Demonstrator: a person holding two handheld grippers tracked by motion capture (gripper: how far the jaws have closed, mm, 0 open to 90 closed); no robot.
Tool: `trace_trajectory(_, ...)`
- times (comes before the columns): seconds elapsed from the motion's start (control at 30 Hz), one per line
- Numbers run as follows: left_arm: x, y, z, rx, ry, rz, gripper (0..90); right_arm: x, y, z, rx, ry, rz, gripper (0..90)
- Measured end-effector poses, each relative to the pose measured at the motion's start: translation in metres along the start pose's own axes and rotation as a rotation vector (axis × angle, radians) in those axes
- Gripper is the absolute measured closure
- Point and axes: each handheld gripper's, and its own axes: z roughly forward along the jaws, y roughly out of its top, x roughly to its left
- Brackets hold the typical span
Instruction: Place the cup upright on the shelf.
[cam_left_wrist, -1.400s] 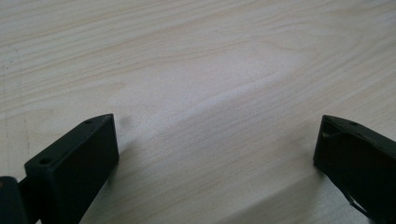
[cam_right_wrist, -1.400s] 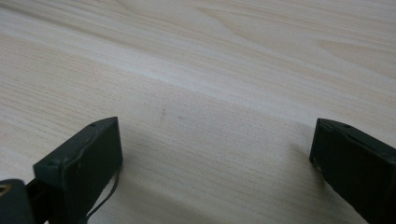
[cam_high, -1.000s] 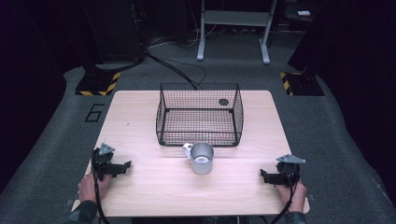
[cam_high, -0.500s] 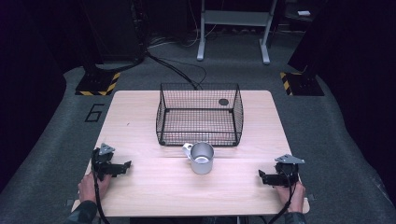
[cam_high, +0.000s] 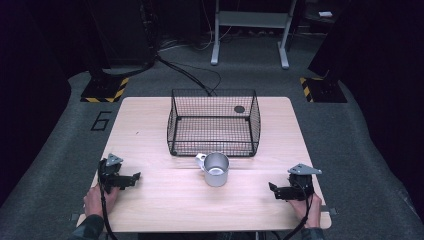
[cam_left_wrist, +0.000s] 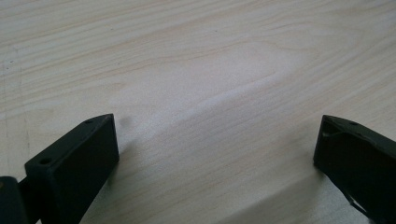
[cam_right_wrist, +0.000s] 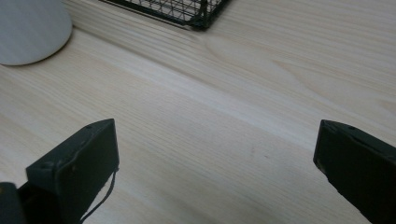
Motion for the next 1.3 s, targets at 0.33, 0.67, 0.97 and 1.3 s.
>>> trace_trajectory(0.33, 0.000, 0.000, 0.000, -0.001, 0.000, -0.001, 0.0, 0.019, 0.011, 0.002, 0.002, 0.061, -0.046, 0.0)
trace_trajectory(0.67, 0.000, 0.000, 0.000, -0.001, 0.000, -0.001, 0.0, 0.042, 0.029, 0.010, 0.002, 0.131, -0.094, 0.0)
trace_trajectory(0.97, 0.000, 0.000, 0.000, 0.000, 0.000, 0.000, 0.0, 0.060, 0.043, 0.018, 0.003, 0.184, -0.149, 0.0)
trace_trajectory(1.3, 0.000, 0.000, 0.000, -0.001, 0.000, 0.000, 0.0, 0.078, 0.058, 0.025, 0.006, 0.229, -0.189, 0.0)
